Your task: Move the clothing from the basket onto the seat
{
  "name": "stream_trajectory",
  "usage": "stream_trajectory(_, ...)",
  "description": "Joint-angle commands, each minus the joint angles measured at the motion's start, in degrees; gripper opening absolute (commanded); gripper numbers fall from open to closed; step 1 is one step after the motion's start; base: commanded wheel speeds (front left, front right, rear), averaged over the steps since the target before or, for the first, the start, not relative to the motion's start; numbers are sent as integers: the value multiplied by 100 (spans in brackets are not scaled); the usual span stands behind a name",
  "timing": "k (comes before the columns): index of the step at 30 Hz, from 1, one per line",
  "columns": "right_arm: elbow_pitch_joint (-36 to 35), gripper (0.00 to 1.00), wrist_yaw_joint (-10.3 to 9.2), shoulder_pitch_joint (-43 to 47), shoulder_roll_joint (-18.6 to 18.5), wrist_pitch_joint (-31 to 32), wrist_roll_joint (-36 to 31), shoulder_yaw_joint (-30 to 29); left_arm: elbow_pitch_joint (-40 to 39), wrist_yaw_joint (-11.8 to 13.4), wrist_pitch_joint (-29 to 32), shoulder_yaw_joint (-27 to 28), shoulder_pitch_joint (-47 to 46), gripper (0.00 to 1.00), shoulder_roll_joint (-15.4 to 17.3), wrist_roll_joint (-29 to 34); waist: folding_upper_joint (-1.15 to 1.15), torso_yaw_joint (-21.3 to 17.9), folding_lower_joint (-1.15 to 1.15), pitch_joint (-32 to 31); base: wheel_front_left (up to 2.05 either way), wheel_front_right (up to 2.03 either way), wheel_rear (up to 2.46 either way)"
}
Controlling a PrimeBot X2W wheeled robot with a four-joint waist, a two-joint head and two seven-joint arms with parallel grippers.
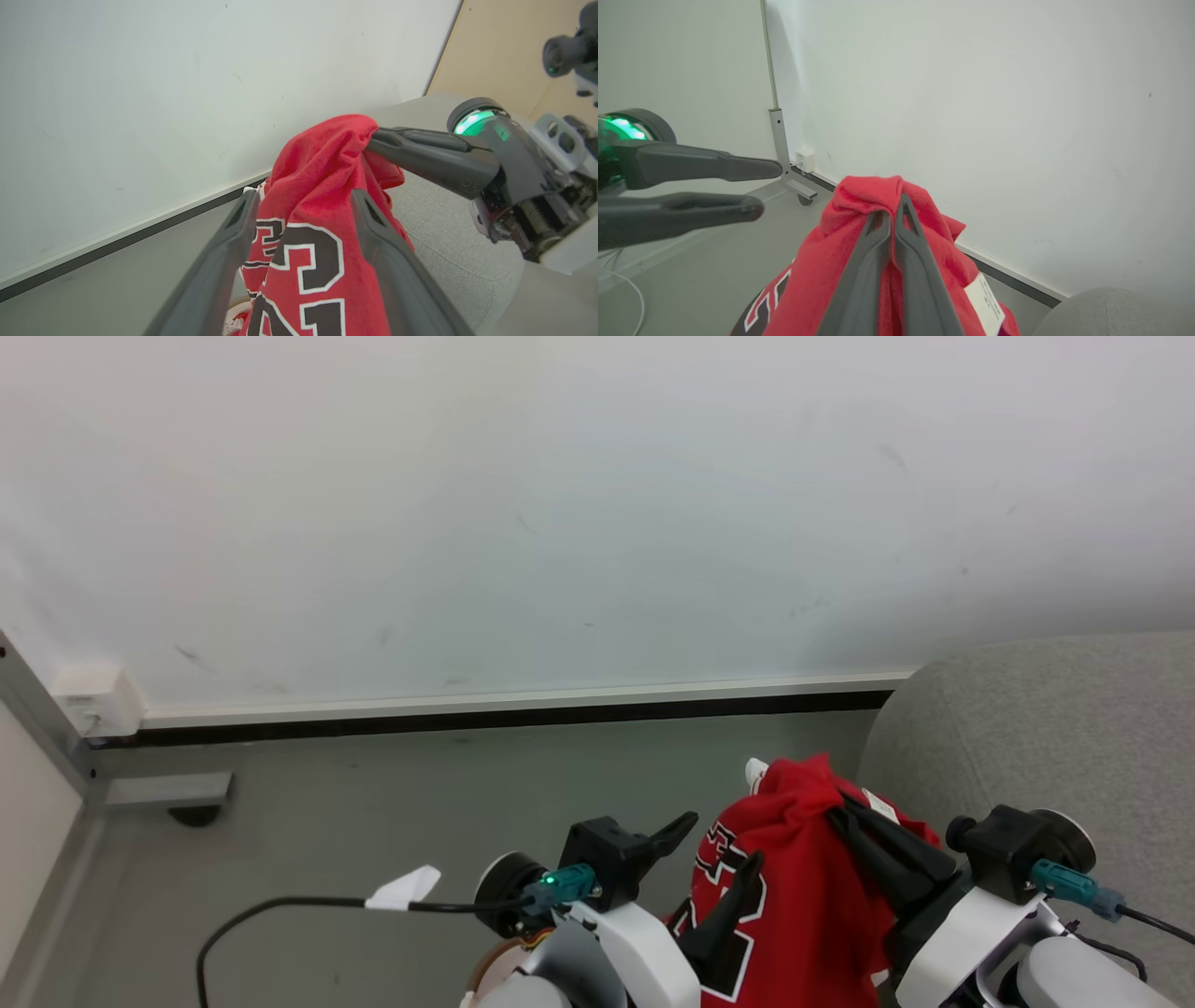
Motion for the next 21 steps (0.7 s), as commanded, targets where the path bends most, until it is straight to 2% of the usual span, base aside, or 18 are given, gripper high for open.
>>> stream_trajectory(1, -28, 0, -14, -33, -49, -18, -43, -46, -6, 31, -18, 11, 50, 100, 37, 4, 0, -44, 0, 5, 0, 0, 0)
stream_trajectory(11, -321, 0, -14, -4, -153, 85, -123, -328, -51, 45, -69, 1, 14, 100, 66, -40, 0, -535, 0, 51, 0, 0, 0)
stream_trajectory(21, -702, 0, -14, 175, -405, 267, -264, -739, -115, 85, -106, -55, 59, 100, 70, -67, 0, -1452, 0, 82, 0, 0, 0)
